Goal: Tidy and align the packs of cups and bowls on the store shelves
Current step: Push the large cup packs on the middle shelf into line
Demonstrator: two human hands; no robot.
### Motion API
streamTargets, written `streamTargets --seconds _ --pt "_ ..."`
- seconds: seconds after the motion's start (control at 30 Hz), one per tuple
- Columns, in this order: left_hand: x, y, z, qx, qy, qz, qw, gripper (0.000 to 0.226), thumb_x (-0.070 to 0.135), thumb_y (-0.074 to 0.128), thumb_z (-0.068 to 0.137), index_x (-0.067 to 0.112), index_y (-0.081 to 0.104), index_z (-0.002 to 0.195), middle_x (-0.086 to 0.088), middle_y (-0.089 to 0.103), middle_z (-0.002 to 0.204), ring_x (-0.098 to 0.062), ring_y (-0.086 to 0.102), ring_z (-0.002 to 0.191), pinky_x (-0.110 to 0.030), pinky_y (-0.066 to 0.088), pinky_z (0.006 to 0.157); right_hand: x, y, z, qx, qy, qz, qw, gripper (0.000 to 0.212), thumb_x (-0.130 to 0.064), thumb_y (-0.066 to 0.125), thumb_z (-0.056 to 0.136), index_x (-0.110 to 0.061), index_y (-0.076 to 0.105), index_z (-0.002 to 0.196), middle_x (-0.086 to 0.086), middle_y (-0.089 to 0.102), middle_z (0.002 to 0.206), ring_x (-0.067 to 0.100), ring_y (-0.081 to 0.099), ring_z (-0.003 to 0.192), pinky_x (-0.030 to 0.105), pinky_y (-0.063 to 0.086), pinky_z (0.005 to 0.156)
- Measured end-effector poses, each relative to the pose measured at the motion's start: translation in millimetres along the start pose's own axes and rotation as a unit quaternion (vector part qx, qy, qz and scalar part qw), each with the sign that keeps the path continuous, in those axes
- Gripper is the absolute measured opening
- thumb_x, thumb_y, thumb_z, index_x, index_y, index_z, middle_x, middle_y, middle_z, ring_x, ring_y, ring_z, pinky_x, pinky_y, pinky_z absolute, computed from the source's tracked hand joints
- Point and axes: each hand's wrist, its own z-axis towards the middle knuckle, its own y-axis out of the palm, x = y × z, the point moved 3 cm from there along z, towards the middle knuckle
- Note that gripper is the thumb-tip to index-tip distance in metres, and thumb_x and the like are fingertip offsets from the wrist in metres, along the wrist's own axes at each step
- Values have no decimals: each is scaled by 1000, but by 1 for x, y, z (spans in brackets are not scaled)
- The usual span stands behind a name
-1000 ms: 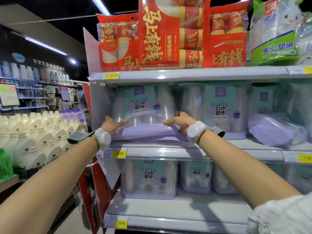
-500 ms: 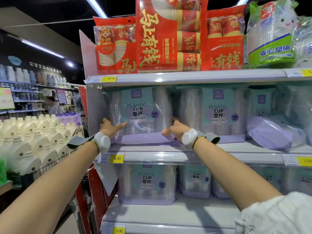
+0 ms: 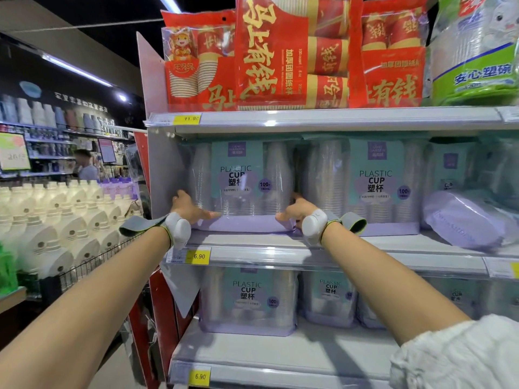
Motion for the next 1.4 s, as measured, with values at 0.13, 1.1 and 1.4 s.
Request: streamTargets --seconds 0.13,1.1,1.4 --pt "1 4 2 5 3 -14 1000 115 26 89 65 -5 14 147 -19 27 152 -35 32 140 -42 33 114 -2 1 1 16 -22 6 1000 75 7 61 86 -3 20 148 19 46 141 31 52 112 8 42 36" --pt "-9 29 22 33 25 -36 998 87 36 89 63 -2 48 129 -19 57 131 -34 53 122 -32 46 98 -21 11 22 9 -9 -227 974 45 -15 63 89 5 51 128 19 55 134 27 56 108 29 43 83" --pt "-2 27 18 29 -43 59 997 102 44 79 74 -10 25 142 -26 29 148 -40 32 137 -43 33 111 -27 -1 -3 -20 3 -220 975 22 -13 55 93 1 60 109 9 52 86 20 47 76 26 34 52"
